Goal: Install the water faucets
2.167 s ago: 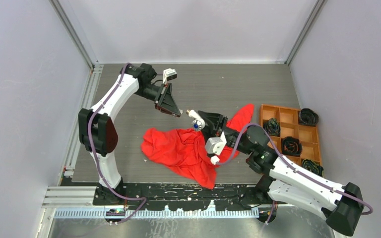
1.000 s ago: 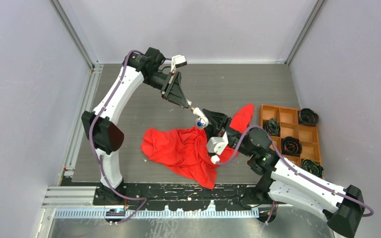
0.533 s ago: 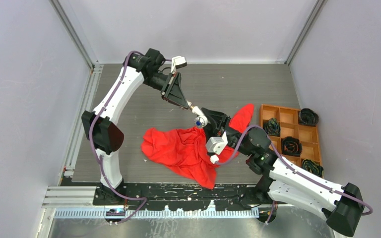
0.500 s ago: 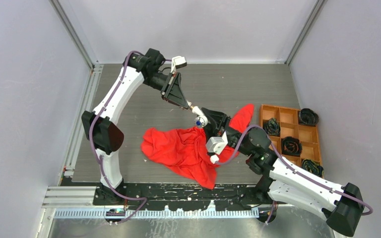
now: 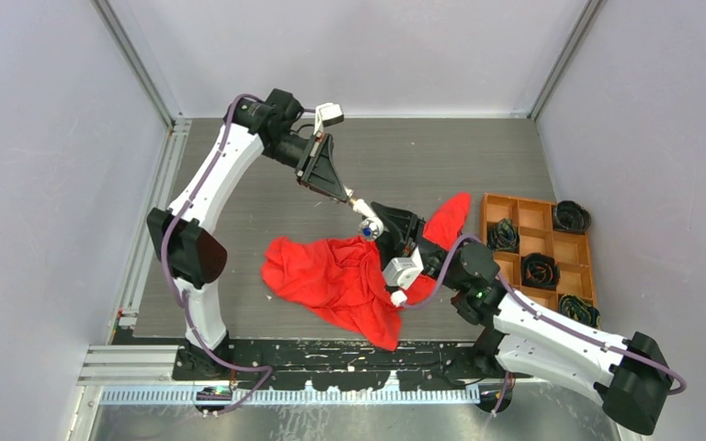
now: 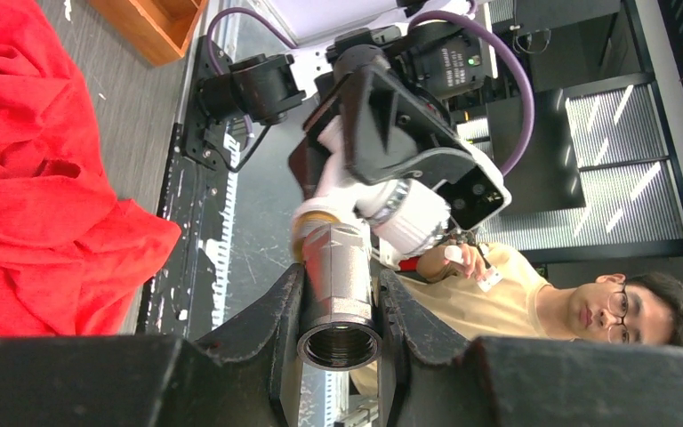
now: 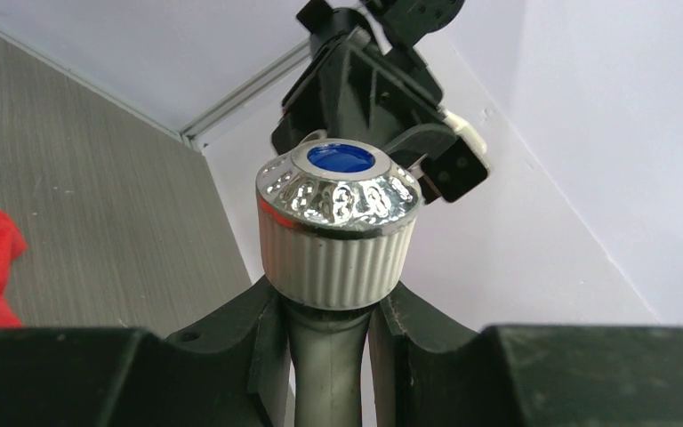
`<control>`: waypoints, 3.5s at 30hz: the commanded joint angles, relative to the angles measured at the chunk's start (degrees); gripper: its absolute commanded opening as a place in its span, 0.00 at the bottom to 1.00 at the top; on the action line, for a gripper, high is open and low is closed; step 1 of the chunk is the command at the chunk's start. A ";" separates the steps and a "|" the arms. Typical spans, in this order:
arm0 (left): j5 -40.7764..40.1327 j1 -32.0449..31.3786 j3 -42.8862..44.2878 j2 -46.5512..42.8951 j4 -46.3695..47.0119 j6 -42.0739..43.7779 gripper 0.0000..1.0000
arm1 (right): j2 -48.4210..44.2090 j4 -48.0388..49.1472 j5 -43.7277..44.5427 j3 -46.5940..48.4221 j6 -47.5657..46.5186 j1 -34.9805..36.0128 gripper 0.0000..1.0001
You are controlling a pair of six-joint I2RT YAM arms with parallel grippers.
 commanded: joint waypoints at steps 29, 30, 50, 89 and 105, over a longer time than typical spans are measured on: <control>16.52 -0.92 -0.61 -6.96 -16.99 4.94 0.00 | 3.13 24.53 -3.97 -4.02 7.85 0.25 0.00; 16.56 -0.87 -0.65 -7.02 -17.01 4.94 0.00 | 3.46 24.70 -4.01 -3.84 7.86 0.24 0.00; 16.52 -1.02 -1.41 -6.59 -17.08 5.68 0.00 | 4.59 26.75 -3.75 -3.29 7.76 0.15 0.00; 16.11 23.41 -23.75 -24.95 -17.38 20.90 0.00 | 13.12 14.78 -27.06 8.77 26.93 -9.78 0.00; 16.12 23.06 8.82 -9.47 -17.33 14.53 0.00 | 15.96 13.00 -28.85 13.20 26.18 -9.78 0.00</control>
